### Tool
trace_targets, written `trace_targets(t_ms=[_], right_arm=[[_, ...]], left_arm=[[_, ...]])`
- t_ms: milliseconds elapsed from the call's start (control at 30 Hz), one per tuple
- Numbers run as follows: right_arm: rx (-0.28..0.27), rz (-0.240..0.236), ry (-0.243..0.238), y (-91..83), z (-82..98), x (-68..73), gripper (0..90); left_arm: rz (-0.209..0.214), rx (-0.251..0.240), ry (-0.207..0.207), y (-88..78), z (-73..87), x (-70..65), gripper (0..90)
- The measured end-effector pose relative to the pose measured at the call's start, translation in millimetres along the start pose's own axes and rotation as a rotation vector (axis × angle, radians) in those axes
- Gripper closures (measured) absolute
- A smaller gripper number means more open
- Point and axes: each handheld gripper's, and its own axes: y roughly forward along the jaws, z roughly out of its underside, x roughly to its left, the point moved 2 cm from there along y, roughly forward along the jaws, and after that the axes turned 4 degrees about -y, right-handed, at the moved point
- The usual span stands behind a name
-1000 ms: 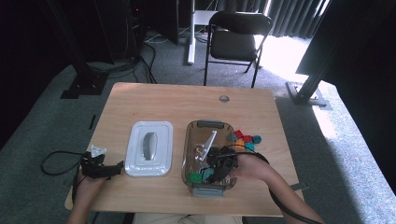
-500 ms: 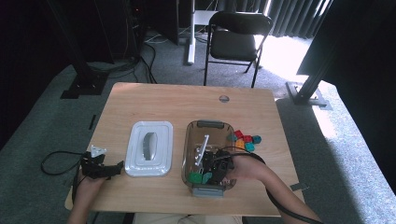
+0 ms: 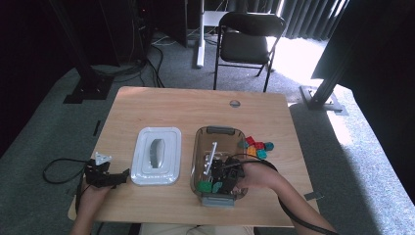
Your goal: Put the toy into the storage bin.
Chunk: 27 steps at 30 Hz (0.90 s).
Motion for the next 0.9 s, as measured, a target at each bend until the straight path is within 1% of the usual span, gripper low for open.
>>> trace_targets(t_ms=[367, 400, 567, 600, 667, 700, 733, 767, 800, 833, 867, 900], right_arm=[[0.007, -0.004, 0.001, 0.3, -0.1, -1.1, 55.9], [0.005, 0.002, 0.008, -0.1, -0.1, -1.7, 52.5], [0.001, 0.000, 0.025, -1.1, -0.2, -1.7, 50.5], [-0.003, 0.011, 0.033, -1.8, 0.1, -1.8, 49.1], [-0.008, 0.013, 0.036, -2.6, 0.5, -2.5, 48.9], [-0.017, 0.018, 0.044, -3.8, 0.9, -3.0, 48.3], [-0.043, 0.028, 0.064, -7.5, 2.1, -4.8, 47.1], [-0.057, 0.037, 0.068, -9.8, 3.0, -5.8, 47.0], [-0.071, 0.044, 0.085, -12.2, 3.8, -6.7, 46.9], [-0.071, 0.044, 0.085, -12.2, 3.8, -6.7, 46.9], [-0.095, 0.055, 0.107, -16.7, 5.9, -8.7, 45.8], [-0.095, 0.055, 0.107, -16.7, 5.9, -8.7, 45.8]], left_arm=[[0.000, 0.000, 0.000, 0.0, 0.0, 0.0, 0.5], [0.001, -0.001, 0.000, 0.0, 0.0, 0.0, 0.5], [0.003, 0.000, 0.002, -0.1, 0.1, 0.1, 0.5], [0.003, 0.000, 0.002, -0.1, 0.1, 0.0, 0.5], [0.003, 0.000, 0.002, -0.1, 0.2, 0.0, 0.5], [0.003, 0.000, 0.002, -0.1, 0.2, 0.0, 0.5], [0.003, 0.000, 0.002, -0.1, 0.2, 0.0, 0.5], [0.003, 0.000, 0.002, -0.1, 0.2, 0.1, 0.5], [0.003, 0.000, 0.002, -0.2, 0.1, 0.1, 0.5], [0.003, 0.000, 0.002, -0.2, 0.1, 0.1, 0.5], [0.003, 0.000, 0.002, -0.1, 0.1, 0.1, 0.5], [0.003, 0.000, 0.002, -0.1, 0.1, 0.1, 0.5]])
